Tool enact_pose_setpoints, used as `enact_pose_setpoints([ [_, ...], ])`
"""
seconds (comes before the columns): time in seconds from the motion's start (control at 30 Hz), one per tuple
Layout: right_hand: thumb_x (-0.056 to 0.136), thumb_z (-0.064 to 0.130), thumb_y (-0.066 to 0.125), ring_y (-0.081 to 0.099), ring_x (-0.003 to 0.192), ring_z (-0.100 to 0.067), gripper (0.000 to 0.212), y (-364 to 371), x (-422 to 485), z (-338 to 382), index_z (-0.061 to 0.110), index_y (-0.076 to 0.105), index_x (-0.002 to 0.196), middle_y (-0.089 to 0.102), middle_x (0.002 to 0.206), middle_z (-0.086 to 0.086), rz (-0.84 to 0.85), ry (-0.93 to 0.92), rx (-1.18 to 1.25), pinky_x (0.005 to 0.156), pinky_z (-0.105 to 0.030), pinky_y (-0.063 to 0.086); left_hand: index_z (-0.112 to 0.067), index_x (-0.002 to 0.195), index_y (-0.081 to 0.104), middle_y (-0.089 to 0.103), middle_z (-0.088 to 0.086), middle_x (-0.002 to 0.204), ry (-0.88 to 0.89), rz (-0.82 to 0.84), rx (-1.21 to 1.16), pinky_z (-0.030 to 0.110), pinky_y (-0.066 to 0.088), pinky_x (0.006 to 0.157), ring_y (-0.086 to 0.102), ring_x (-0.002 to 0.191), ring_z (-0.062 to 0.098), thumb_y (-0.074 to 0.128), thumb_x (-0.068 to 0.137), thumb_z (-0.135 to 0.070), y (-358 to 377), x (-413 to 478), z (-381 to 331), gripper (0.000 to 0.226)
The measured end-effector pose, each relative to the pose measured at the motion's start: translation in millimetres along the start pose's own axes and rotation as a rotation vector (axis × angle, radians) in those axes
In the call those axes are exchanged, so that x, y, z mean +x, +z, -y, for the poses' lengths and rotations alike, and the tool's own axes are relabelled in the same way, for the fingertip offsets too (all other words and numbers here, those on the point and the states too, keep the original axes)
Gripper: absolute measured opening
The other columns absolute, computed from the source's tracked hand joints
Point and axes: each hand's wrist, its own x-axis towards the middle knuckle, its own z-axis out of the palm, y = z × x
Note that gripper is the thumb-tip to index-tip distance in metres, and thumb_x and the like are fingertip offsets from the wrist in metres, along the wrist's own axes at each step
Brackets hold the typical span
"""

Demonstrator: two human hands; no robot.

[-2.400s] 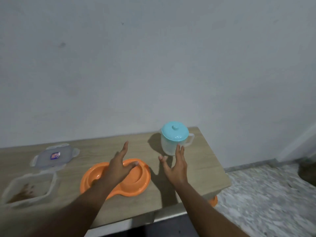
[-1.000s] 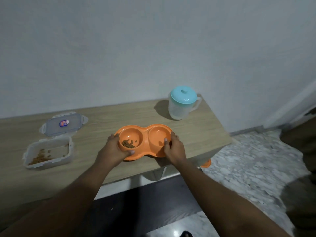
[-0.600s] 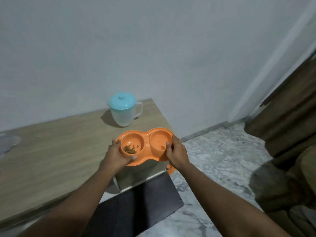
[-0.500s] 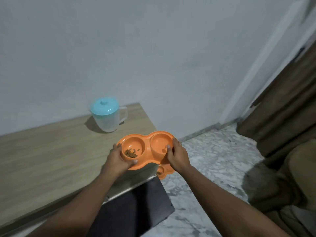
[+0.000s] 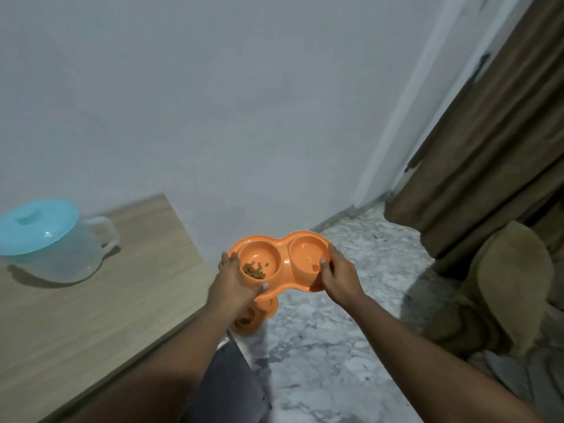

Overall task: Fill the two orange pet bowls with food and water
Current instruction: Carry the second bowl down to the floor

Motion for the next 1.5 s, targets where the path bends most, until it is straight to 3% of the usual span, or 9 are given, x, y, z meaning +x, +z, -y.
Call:
enact_pose_setpoints([
  [0.17,0.095,0.056,0.029,0.049,0.13,-0.029,0.063,12,46,-72,0.023,0.033,0.148,0.052,0.142,-0.009,0.013,0.034,-0.038,0.103,-0.049,0.045,-0.006,0.156,0.024,0.014,0.015,0.165,-0.034,0.03,-0.079,0.04,0.03,0.118,0.024,0.15,0.031,0.091,0.065,-0.038,71,36,-10,0.117],
  [0.5,0.095,0.058,0.029,0.051,0.128,-0.034,0.063,55,123,-205,0.024,0.031,0.149,0.053,0.139,-0.009,0.04,0.032,-0.061,0.099,-0.049,0.047,-0.003,0.155,0.023,0.017,0.023,0.163,0.009,0.04,-0.089,0.04,0.028,0.119,0.024,0.15,0.034,0.09,0.065,-0.04,203,115,14,0.117],
  [0.63,0.096,0.043,0.038,0.062,0.108,-0.024,0.055,150,187,-338,0.022,0.039,0.146,0.057,0.129,-0.003,0.122,0.004,-0.051,0.09,-0.033,0.049,-0.005,0.154,0.027,0.025,0.019,0.161,-0.094,0.042,-0.15,0.033,0.017,0.122,0.016,0.153,0.029,0.088,0.061,-0.043,351,189,90,0.117],
  [0.8,0.093,0.042,0.039,0.065,0.096,-0.024,0.058,225,252,-441,0.016,0.042,0.145,0.061,0.121,-0.008,0.158,-0.071,-0.054,0.084,-0.038,0.053,0.0,0.156,0.015,0.011,0.025,0.164,-0.11,0.115,-0.17,0.027,0.009,0.12,0.004,0.155,0.033,0.083,0.075,-0.028,447,257,152,0.109],
  [0.9,0.093,0.036,0.042,0.059,0.076,-0.008,0.054,292,284,-507,0.015,0.044,0.144,0.063,0.107,-0.007,0.168,-0.064,-0.061,0.073,-0.022,0.045,0.006,0.153,0.017,0.012,0.031,0.161,-0.133,0.084,-0.121,0.011,-0.007,0.113,0.006,0.153,0.04,0.074,0.073,-0.03,519,296,208,0.105],
  [0.97,0.094,0.033,0.044,0.063,0.078,-0.016,0.053,344,301,-578,0.019,0.041,0.145,0.062,0.109,-0.006,0.172,-0.049,-0.039,0.074,-0.025,0.048,0.008,0.153,0.017,0.012,0.031,0.161,-0.172,0.094,-0.12,0.008,-0.011,0.111,0.007,0.152,0.041,0.079,0.074,-0.024,587,319,249,0.105],
  [1.1,0.093,0.032,0.045,0.065,0.096,-0.032,0.055,410,325,-654,0.016,0.04,0.145,0.061,0.124,-0.009,0.217,-0.017,-0.082,0.086,-0.044,0.053,0.004,0.155,0.011,0.003,0.031,0.162,-0.204,0.121,-0.095,0.027,-0.005,0.122,-0.001,0.153,0.04,0.07,0.075,-0.03,665,360,294,0.106],
  [1.23,0.093,0.031,0.044,0.059,0.117,-0.031,0.057,440,346,-681,0.014,0.038,0.147,0.056,0.135,-0.011,0.174,-0.013,-0.068,0.097,-0.044,0.048,0.007,0.153,0.015,0.002,0.032,0.161,-0.18,0.096,-0.052,0.023,-0.005,0.117,0.003,0.153,0.041,0.082,0.078,-0.018,689,387,319,0.105],
  [1.5,0.095,0.03,0.042,0.059,0.111,-0.028,0.056,470,356,-706,0.009,0.036,0.146,0.056,0.129,-0.011,0.187,-0.034,-0.02,0.093,-0.041,0.049,0.003,0.155,0.012,0.002,0.029,0.163,-0.161,0.09,-0.057,0.036,0.006,0.123,0.003,0.153,0.041,0.085,0.075,-0.019,719,410,349,0.11],
])
